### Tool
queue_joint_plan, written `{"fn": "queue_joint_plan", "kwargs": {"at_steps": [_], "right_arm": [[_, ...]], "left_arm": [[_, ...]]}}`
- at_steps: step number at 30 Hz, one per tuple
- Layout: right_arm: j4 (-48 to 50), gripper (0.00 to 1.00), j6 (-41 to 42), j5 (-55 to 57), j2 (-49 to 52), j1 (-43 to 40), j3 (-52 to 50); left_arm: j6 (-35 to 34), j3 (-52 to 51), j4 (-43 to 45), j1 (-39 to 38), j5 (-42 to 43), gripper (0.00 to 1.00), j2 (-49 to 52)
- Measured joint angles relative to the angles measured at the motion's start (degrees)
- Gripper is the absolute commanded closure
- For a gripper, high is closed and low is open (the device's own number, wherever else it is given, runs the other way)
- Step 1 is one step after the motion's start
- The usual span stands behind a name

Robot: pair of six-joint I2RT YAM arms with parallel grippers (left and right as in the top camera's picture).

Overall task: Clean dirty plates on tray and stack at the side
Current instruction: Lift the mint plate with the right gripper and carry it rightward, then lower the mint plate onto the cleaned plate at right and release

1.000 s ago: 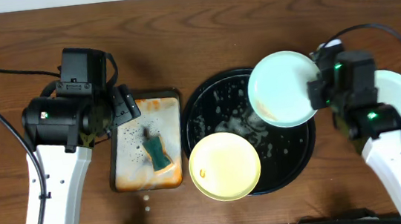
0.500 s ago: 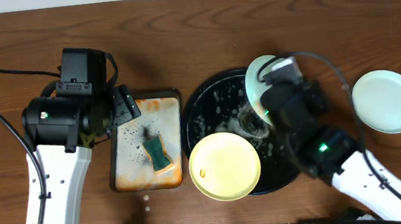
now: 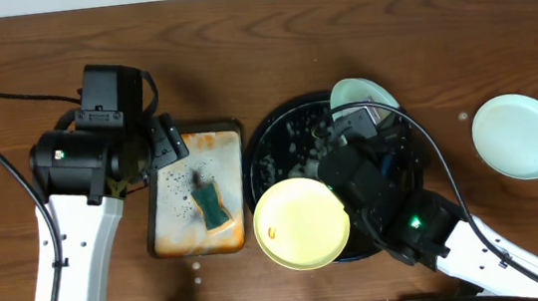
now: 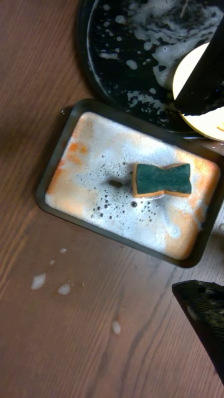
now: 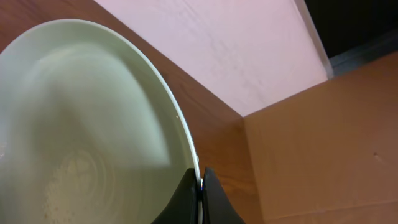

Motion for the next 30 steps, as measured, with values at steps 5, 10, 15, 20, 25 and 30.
{"fn": "queue_joint_plan", "kwargs": {"at_steps": [5, 10, 15, 20, 25, 30], "right_arm": [[0.46, 0.99, -1.62, 1.57, 0.0, 1.07, 0.0], [1.01, 0.99, -2.95, 2.71, 0.0, 2.73, 0.0], [1.05, 0.99, -3.37, 3.3, 0.0, 2.8, 0.0], [1.07, 0.99, -3.39, 3.65, 0.02, 2.8, 0.0], [1.16, 0.99, -3.39, 3.76, 0.94, 2.8, 0.0], [2.14, 0.99, -3.41, 3.78, 2.1, 2.8, 0.0]], "left_arm": [[0.0, 0.0, 0.0, 0.0, 0.0, 0.14, 0.0], [0.0, 0.0, 0.0, 0.0, 0.0, 0.14, 0.0], [0.0, 0.02, 0.02, 0.0, -0.02, 0.14, 0.0], [0.0, 0.0, 0.02, 0.0, 0.0, 0.14, 0.0], [0.0, 0.0, 0.02, 0.0, 0.0, 0.14, 0.0], [0.0, 0.0, 0.0, 0.0, -0.02, 0.14, 0.0]]}}
